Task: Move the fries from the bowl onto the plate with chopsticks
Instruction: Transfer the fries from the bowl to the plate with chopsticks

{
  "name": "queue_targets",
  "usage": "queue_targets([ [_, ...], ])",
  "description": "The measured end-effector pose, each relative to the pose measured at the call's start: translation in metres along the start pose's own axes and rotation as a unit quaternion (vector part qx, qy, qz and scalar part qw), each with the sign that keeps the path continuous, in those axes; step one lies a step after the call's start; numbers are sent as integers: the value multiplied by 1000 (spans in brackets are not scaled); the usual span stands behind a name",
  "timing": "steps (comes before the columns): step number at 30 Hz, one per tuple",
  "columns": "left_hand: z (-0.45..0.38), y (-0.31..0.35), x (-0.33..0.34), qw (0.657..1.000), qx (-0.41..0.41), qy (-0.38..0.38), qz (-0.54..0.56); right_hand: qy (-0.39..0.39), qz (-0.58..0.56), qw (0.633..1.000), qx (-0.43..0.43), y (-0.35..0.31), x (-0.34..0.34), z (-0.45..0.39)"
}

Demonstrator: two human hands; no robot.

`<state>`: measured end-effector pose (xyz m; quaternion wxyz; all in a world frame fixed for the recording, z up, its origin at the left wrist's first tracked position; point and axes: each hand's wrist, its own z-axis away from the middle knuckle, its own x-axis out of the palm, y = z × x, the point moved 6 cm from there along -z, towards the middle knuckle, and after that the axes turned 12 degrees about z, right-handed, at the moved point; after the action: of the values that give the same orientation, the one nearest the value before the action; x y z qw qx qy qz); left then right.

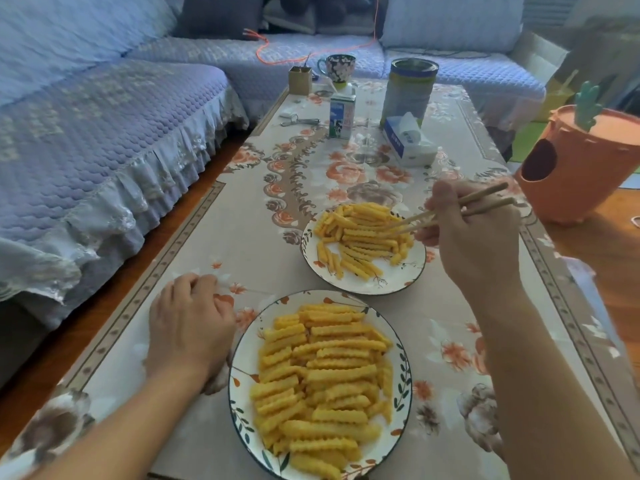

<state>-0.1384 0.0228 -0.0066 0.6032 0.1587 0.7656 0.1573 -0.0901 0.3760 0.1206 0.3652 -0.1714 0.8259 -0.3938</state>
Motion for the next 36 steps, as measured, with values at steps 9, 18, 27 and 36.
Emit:
queue_targets([
  [9, 0, -1, 3, 1000, 10, 8, -15, -29, -9, 1000, 7, 8, 6, -3],
  [18, 0, -1, 3, 1000, 13, 12, -14, -11, -36, 999, 32, 9, -11, -10],
  [27, 2, -1, 3, 1000, 6, 24, -2, -51, -57, 994, 80, 22, -11, -14],
  [36, 3, 2, 0, 1000, -3, 24, 6, -56, -68, 991, 99, 30, -8, -14],
])
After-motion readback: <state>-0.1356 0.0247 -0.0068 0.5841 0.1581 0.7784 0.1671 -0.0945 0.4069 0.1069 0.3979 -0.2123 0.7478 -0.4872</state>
